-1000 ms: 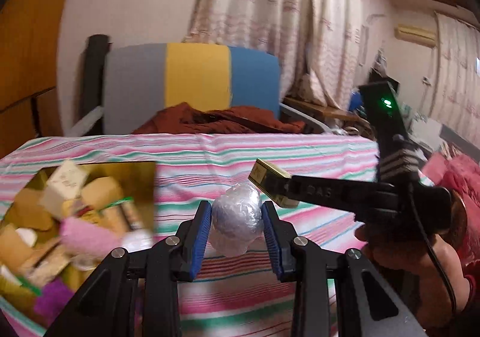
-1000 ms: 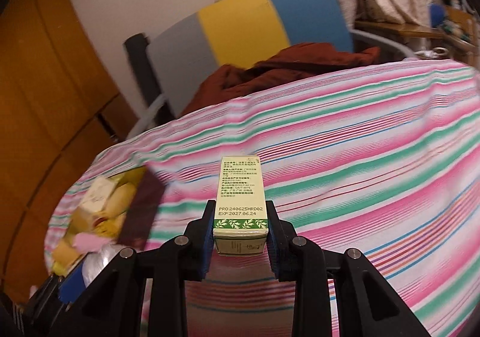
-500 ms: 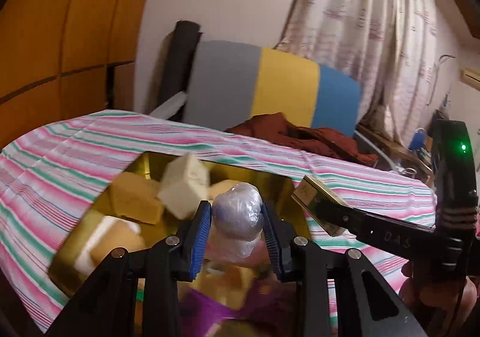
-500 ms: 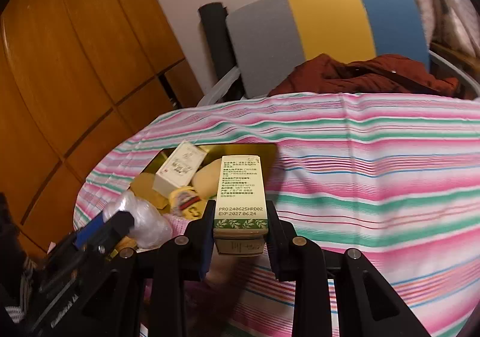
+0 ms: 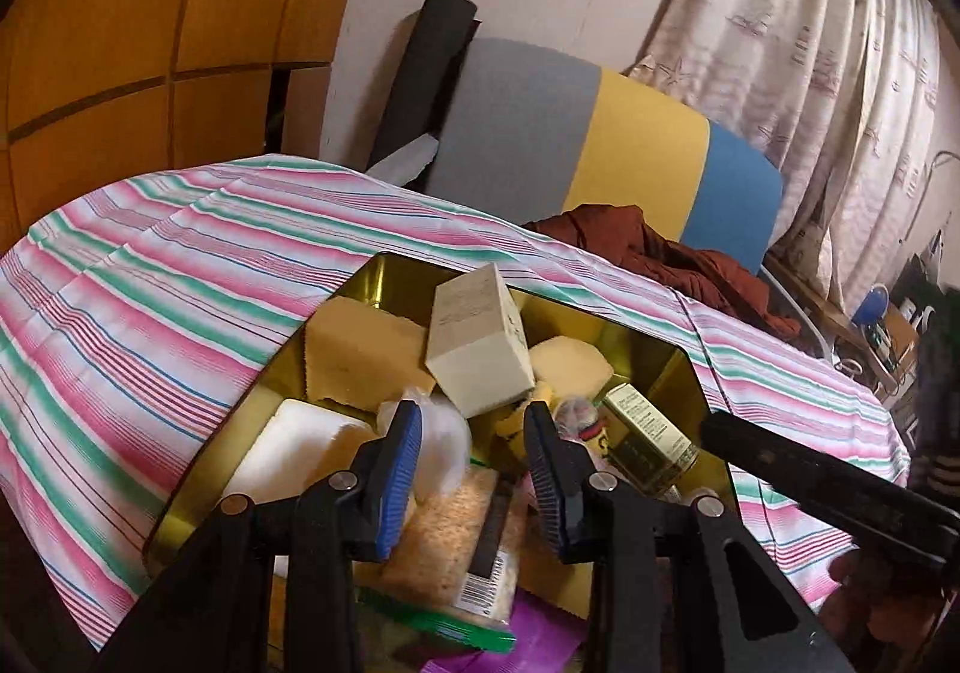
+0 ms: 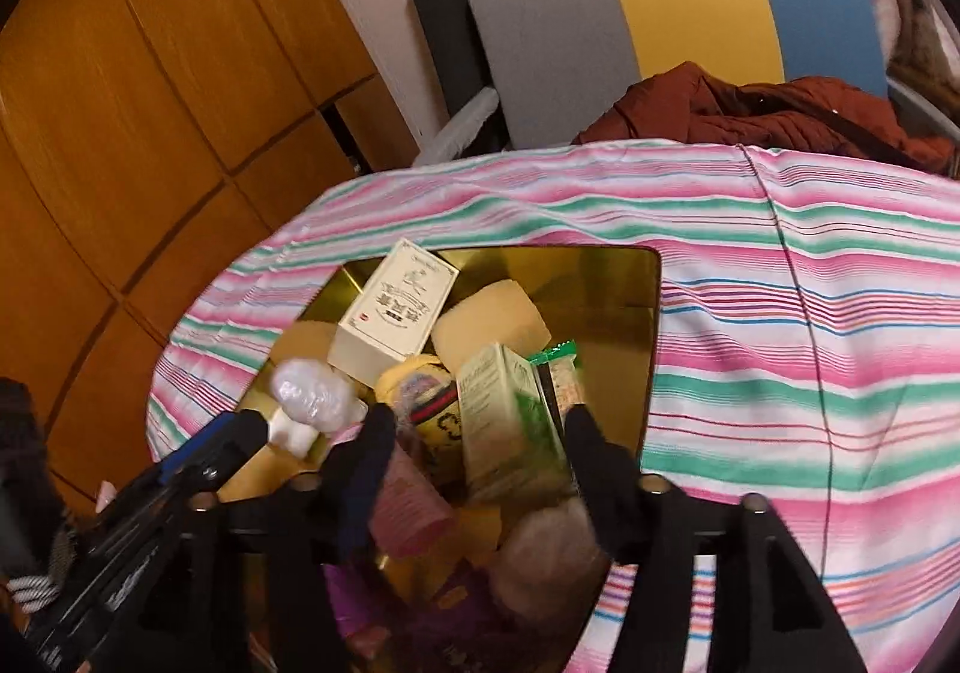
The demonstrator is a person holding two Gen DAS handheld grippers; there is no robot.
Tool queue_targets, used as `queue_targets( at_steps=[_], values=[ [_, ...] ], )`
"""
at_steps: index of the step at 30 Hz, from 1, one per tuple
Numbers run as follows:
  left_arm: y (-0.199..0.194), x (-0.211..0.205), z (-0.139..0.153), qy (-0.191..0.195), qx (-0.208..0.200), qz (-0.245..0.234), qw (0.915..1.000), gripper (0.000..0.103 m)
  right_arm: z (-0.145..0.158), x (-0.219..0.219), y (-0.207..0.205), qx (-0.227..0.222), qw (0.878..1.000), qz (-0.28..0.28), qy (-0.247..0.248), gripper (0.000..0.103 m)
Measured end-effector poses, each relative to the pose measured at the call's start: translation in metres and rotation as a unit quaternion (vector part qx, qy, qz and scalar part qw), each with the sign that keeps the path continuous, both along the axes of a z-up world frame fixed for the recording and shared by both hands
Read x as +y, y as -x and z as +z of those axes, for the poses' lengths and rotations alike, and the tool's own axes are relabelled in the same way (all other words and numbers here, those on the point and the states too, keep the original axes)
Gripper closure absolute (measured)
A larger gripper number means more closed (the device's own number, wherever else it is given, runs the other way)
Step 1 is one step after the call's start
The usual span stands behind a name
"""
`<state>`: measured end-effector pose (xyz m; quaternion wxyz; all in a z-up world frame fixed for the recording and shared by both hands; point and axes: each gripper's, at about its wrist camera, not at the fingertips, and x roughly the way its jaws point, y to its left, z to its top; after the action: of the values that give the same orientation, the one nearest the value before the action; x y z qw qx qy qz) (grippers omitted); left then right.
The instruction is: Organize objects
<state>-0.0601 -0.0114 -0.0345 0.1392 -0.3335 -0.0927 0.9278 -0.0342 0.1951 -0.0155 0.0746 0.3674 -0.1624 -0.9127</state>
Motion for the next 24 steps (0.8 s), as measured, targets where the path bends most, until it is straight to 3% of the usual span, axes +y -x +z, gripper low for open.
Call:
queue_targets(
  at_steps=[5,12,16,20,23,24],
  values=[
    [0.003,-0.003,0.002,-0.015,-0.013,-0.005,0.9998,0.048,0.007,0.008,-0.019,0.018,1.000,-0.018,0.010,0.031],
    [-0.011,0.007,0.009,0.003,-0.027,-0.001,0.9996,0.047,0.013,0.009,-0.033,0.019,1.000,-0.018,0.007,0.026],
    [-0.023,0.010,0.017,0.039,-0.024,0.019,0.9988,0.047,0.016,0.005,-0.037,0.022,1.000,-0.012,-0.006,0.022],
    [-0.032,0.011,0.021,0.078,-0.031,0.031,0.9960,0.047,0.020,0.000,-0.041,0.025,0.999,-0.013,-0.019,0.012],
    [-0.038,0.007,0.023,0.090,-0.043,0.043,0.9941,0.047,0.023,-0.002,-0.046,0.025,0.999,-0.023,-0.029,0.000],
    [-0.040,0.005,0.024,0.093,-0.046,0.050,0.9934,0.047,0.023,-0.003,-0.047,0.024,0.999,-0.027,-0.035,0.000]
  ],
)
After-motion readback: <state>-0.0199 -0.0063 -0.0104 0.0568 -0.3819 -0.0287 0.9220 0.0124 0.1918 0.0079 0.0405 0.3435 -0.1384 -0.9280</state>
